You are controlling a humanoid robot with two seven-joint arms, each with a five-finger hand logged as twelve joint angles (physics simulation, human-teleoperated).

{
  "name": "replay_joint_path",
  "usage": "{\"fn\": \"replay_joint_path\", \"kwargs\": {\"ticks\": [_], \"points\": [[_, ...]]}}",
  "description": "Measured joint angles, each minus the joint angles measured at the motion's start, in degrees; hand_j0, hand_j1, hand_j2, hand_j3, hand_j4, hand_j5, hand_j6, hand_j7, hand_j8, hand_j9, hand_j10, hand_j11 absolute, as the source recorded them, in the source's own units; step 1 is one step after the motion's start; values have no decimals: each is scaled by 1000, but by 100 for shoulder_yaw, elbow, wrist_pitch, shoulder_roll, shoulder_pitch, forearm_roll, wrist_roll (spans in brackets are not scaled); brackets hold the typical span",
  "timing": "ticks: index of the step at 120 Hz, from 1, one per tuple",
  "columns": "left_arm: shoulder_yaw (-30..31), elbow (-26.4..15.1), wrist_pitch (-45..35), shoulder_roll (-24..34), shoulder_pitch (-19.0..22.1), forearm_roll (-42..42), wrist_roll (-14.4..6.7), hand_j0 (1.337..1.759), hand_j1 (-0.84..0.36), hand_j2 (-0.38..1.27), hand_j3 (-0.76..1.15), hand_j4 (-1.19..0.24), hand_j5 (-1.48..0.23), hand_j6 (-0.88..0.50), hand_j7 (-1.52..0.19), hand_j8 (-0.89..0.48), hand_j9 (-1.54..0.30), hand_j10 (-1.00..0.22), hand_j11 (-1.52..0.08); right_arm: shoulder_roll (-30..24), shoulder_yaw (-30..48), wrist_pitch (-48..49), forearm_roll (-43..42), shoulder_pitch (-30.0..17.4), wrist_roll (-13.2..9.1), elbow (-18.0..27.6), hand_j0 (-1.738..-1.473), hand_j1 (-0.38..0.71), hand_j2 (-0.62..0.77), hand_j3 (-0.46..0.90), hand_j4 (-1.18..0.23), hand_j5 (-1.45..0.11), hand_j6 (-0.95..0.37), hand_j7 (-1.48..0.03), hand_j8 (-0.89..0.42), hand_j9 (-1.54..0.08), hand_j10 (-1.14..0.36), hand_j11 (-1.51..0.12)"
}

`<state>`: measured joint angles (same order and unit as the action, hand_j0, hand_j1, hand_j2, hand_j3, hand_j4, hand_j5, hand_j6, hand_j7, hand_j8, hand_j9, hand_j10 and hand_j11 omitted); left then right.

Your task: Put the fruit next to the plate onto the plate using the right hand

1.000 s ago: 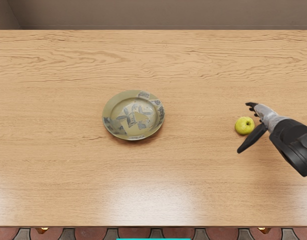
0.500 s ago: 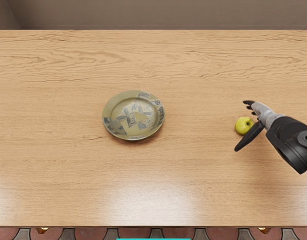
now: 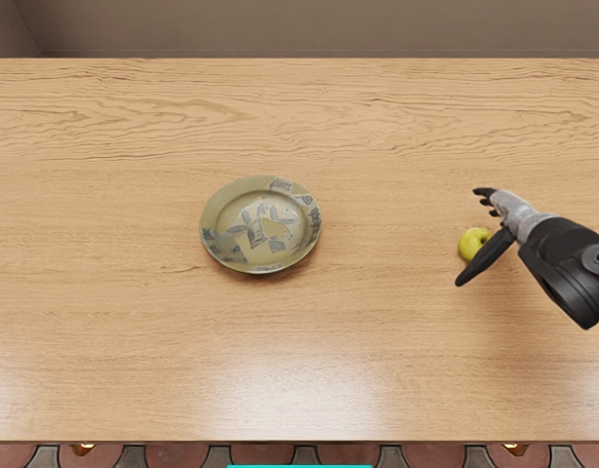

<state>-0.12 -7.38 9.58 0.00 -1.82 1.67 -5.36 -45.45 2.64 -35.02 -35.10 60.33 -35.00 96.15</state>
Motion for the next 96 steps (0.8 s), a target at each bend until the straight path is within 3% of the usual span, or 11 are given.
{"fn": "replay_joint_path", "kwargs": {"ticks": [18,96], "points": [[-2,0,0,0,-2,0,0,1658,69,47,0,-234,-304,-234,-304,-234,-304,-234,-304,102,0,0,17,-11,0,-71,-1658,-285,-9,0,-56,-71,-57,-71,-57,-71,-56,-71],[1,0,0,0,4,0,0,1658,69,47,0,-234,-304,-234,-304,-234,-304,-234,-304,84,-136,0,22,-60,0,-253,-1658,-32,-51,0,-267,-345,-268,-345,-268,-345,-267,-345]]}}
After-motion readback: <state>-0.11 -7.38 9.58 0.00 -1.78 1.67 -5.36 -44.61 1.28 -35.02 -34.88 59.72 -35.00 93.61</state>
